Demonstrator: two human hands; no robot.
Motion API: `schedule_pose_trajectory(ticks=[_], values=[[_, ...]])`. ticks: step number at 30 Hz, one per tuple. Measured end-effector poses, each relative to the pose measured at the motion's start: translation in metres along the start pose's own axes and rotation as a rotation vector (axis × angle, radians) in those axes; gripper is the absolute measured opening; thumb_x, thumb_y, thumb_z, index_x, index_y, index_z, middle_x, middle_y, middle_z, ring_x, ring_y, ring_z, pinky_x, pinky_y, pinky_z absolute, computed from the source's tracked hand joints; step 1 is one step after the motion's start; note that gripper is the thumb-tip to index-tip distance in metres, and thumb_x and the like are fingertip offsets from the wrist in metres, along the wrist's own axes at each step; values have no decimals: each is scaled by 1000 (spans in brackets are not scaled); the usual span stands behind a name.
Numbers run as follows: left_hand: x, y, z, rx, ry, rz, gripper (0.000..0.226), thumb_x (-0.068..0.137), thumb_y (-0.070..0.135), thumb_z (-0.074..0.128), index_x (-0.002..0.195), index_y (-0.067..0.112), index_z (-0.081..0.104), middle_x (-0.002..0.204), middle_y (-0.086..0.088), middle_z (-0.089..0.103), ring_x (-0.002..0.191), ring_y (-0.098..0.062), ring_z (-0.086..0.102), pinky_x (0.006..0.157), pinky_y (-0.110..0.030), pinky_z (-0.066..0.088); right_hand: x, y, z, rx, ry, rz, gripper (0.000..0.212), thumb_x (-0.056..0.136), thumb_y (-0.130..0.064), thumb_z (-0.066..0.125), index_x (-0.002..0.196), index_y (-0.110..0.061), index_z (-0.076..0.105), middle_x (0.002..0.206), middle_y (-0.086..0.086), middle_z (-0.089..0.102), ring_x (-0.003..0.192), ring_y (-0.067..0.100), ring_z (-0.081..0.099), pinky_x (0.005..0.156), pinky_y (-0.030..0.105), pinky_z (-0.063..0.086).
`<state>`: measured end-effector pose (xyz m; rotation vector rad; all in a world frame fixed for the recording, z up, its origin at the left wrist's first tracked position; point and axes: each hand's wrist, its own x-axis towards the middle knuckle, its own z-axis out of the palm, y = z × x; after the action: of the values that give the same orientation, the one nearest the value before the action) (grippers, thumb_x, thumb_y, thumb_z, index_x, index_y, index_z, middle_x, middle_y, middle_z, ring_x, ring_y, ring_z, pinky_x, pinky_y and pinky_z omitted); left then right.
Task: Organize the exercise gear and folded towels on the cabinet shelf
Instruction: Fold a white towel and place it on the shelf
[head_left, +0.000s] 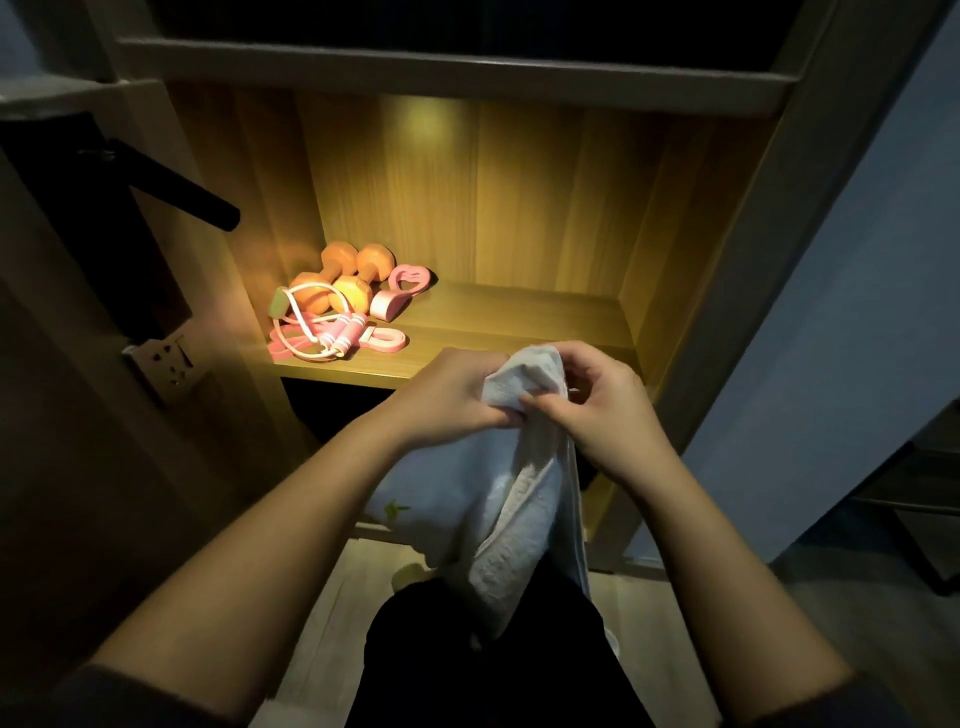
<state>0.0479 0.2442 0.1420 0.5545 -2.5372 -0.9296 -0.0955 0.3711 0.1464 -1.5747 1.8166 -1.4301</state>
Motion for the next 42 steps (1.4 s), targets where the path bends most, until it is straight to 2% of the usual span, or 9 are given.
schedule_pose_trajectory(ticks=[5,9,12,14,21,28,35,38,42], values=[[29,1,-19,62,208,34,28,75,35,79,93,26,60,85,13,64,80,0,59,68,-28,45,44,-11,-9,-18,172,-10,17,89,-15,69,106,-12,72,96,-1,72,90,11,65,79,37,57],[22,-19,-43,120,140,-96,65,68,48,79,126,36,51,117,15,63,106,-5,59,86,-30,49,88,-28,-25,54,272,-72,13,93,-14,63,95,-24,71,90,-9,69,83,3,63,74,29,56],[16,-33,-62,203,202,-255,35,63,45,70,93,27,65,90,2,69,90,-21,66,73,-32,50,123,-42,-41,59,300,-98,12,96,-20,60,99,-28,68,94,-10,68,88,4,63,74,24,56],[24,-25,-81,261,313,-294,16,68,39,69,73,27,61,74,-1,64,79,-26,63,65,-34,46,142,-50,-53,52,320,-104,12,97,-23,61,107,-23,68,100,-5,68,92,7,61,73,23,54],[46,32,-149,714,433,-238,15,91,31,63,79,29,54,72,8,55,62,-10,50,49,-21,28,150,-64,-91,112,371,-121,9,98,-26,58,106,-25,61,98,-11,62,92,7,57,69,21,48],[44,74,-175,900,465,-181,11,92,35,61,85,29,56,69,9,50,60,-9,49,50,-21,34,131,-80,-108,143,379,-212,6,99,-28,55,96,-32,53,96,-13,59,85,0,56,65,16,44],[-1,137,-195,797,190,-164,10,86,32,69,80,29,62,75,4,64,68,-14,62,56,-32,49,86,-109,-119,339,312,-278,12,92,-37,56,100,-28,57,93,-7,63,79,-1,63,65,16,49],[-30,144,-182,709,-44,-172,8,86,34,71,84,27,67,79,4,68,74,-14,66,70,-39,56,47,-99,-116,481,181,-178,20,90,-35,60,106,-23,63,96,-4,71,87,10,69,68,23,54],[-62,118,-133,445,-349,-202,16,83,31,77,91,20,68,84,4,73,77,-10,70,70,-31,57,-12,-47,-88,684,10,104,29,87,-28,62,111,-12,66,104,9,73,94,23,70,75,34,59]])
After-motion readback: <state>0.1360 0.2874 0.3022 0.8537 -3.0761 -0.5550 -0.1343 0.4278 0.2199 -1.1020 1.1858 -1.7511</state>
